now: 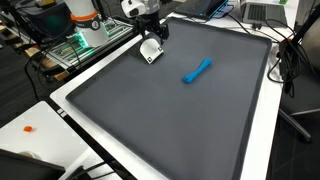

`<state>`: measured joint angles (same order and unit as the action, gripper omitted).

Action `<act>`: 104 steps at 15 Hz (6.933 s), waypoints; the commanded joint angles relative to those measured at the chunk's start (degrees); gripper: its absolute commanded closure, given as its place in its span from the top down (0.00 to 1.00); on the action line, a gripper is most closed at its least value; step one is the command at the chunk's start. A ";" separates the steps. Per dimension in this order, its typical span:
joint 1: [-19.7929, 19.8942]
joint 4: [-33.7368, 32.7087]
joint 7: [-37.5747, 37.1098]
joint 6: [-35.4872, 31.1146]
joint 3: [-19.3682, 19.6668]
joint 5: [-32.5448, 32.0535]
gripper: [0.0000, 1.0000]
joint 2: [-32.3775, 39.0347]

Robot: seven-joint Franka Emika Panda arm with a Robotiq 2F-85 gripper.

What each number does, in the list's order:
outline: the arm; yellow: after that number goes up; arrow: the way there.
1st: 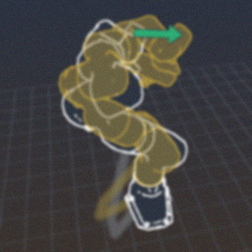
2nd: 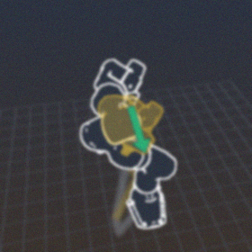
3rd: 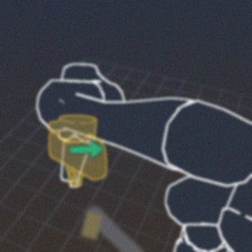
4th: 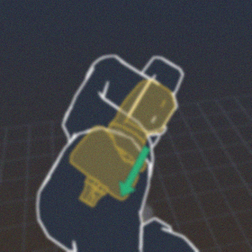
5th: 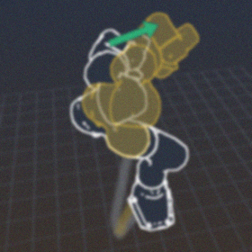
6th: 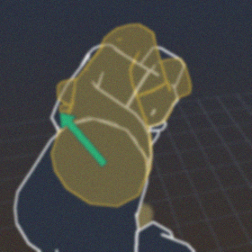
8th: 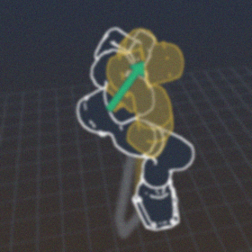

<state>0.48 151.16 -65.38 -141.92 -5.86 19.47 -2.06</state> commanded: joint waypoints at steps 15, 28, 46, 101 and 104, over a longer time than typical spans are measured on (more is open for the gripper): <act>-1.23 0.63 -5.79 -3.91 1.50 -3.78 0.45 1.98; -1.24 -0.79 -8.88 -6.01 2.10 -0.92 0.01 2.13; -3.67 -22.89 8.07 20.15 0.68 -9.60 0.01 -0.48; -10.71 -56.13 53.48 18.50 3.63 -24.20 0.01 35.46; -11.28 -56.14 53.07 17.63 4.14 -25.36 0.01 36.01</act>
<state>-9.63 95.67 -11.59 -123.10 -2.78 -3.78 32.80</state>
